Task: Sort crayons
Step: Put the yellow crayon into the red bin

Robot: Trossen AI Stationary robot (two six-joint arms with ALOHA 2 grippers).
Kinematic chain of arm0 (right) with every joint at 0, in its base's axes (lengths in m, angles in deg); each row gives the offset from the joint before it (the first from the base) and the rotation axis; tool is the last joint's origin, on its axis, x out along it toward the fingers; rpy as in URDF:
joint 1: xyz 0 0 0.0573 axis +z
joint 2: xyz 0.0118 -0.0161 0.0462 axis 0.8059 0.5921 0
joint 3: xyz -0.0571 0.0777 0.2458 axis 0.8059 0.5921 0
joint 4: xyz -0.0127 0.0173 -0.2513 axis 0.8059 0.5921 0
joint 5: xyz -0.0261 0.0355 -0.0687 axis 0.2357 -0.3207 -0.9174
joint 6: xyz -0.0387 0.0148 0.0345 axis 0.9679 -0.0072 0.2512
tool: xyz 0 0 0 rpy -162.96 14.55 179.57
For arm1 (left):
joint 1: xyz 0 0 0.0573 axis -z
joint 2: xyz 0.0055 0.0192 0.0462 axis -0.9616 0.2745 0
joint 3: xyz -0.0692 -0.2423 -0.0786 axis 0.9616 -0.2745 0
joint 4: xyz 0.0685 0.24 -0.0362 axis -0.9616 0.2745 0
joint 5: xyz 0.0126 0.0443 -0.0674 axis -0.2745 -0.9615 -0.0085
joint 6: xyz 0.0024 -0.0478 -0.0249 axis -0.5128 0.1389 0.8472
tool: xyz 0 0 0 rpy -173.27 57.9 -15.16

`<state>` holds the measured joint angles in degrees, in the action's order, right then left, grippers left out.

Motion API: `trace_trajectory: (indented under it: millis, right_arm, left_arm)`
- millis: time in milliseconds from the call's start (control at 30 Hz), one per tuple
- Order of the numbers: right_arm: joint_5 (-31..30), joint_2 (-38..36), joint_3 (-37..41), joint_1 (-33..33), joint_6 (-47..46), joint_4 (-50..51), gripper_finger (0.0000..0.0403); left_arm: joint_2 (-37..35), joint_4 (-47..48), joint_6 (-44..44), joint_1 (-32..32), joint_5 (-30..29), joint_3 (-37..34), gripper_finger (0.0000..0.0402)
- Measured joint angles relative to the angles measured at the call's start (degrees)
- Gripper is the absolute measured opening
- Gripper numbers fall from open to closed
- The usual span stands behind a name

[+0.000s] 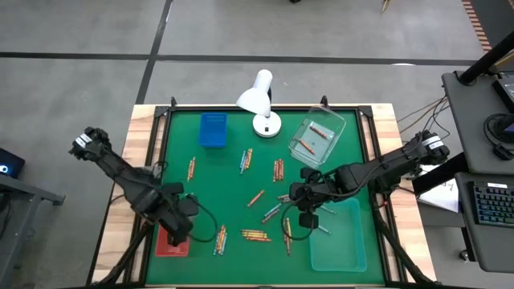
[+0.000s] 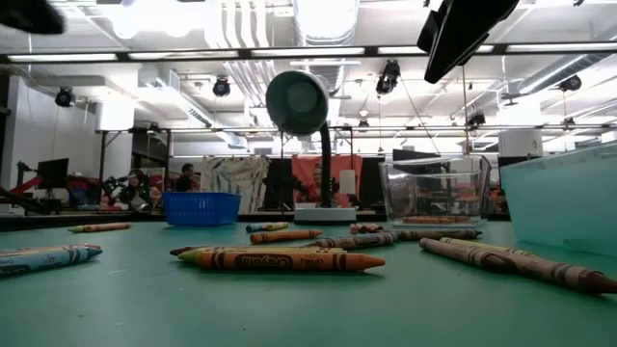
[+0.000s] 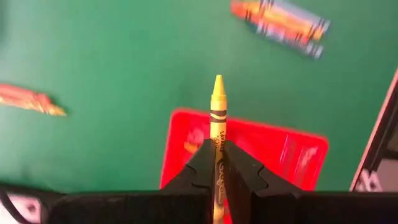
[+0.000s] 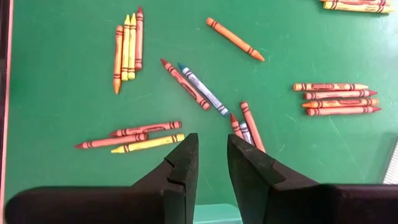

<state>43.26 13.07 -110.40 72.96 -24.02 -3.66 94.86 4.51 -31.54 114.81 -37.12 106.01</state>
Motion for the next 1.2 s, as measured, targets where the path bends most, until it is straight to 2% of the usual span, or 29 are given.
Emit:
trace_trajectory:
  millis: [267, 467, 667, 733, 1000, 1200]
  right_arm:
    - [0.02, 0.0, 0.0, 0.0, 0.0, -0.05, 0.0068]
    - [0.03, 0.0, 0.0, 0.0, 0.0, -0.03, 0.0074]
    - [0.04, 0.0, 0.0, 0.0, -0.11, -0.05, 0.0081]
    - [0.03, 0.0, 0.0, 0.0, -0.42, -0.06, 0.0082]
    - [0.0, 0.0, 0.0, 1.71, -0.15, -0.2, 0.0071]
    - [0.0, 0.0, 0.0, 3.2, 0.0, -0.2, 0.007]
  left_arm:
    - [1.34, -1.22, 10.25, 7.57, 4.52, -7.56, 0.0001]
    - [1.92, -4.02, 20.75, 8.54, 4.73, -9.25, 0.0001]
    - [1.92, -4.66, 45.32, 7.92, 7.11, -9.25, 0.0001]
    - [2.0, -5.87, 50.68, 8.29, 6.42, -9.25, 0.0]
    - [5.32, -10.93, 59.15, 11.02, 1.64, -9.27, 0.0]
    - [7.71, -12.07, 60.89, 11.02, 0.19, -9.29, 0.0]
